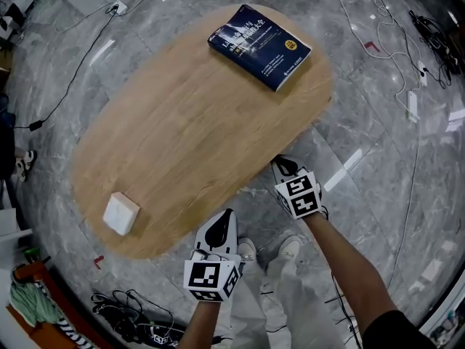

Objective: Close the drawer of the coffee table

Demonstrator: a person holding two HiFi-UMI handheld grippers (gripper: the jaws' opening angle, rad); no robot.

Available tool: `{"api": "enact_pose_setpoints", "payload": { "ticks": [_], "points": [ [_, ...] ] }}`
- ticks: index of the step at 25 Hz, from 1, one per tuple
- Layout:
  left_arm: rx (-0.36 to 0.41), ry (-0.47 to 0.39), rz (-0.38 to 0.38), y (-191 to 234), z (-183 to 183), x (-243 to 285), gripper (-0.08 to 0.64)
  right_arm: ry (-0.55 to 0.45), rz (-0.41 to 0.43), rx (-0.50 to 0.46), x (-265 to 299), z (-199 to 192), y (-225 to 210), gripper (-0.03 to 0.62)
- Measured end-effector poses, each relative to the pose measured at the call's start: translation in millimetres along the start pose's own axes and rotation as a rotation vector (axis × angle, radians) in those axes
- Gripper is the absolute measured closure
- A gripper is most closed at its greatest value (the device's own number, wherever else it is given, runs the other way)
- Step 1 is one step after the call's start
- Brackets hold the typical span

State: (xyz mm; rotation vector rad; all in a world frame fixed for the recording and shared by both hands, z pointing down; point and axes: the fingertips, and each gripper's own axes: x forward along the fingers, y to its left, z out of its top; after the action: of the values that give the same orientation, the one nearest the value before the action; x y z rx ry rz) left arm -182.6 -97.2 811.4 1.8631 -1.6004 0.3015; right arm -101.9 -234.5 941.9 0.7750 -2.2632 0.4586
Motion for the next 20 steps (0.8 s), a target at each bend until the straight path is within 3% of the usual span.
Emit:
{"api": "enact_pose_setpoints", "payload": {
  "ticks": [10,20],
  "points": [
    [0.023,-0.002,-0.010,-9,17,-9,0.558,-0.007,0.003,0.000,-38,9,2,0.580],
    [0.046,-0.054,0.004,-28,82,-29,0.558,-0.066,0.014,-0.010,-106,64,5,0.580]
  ]
}}
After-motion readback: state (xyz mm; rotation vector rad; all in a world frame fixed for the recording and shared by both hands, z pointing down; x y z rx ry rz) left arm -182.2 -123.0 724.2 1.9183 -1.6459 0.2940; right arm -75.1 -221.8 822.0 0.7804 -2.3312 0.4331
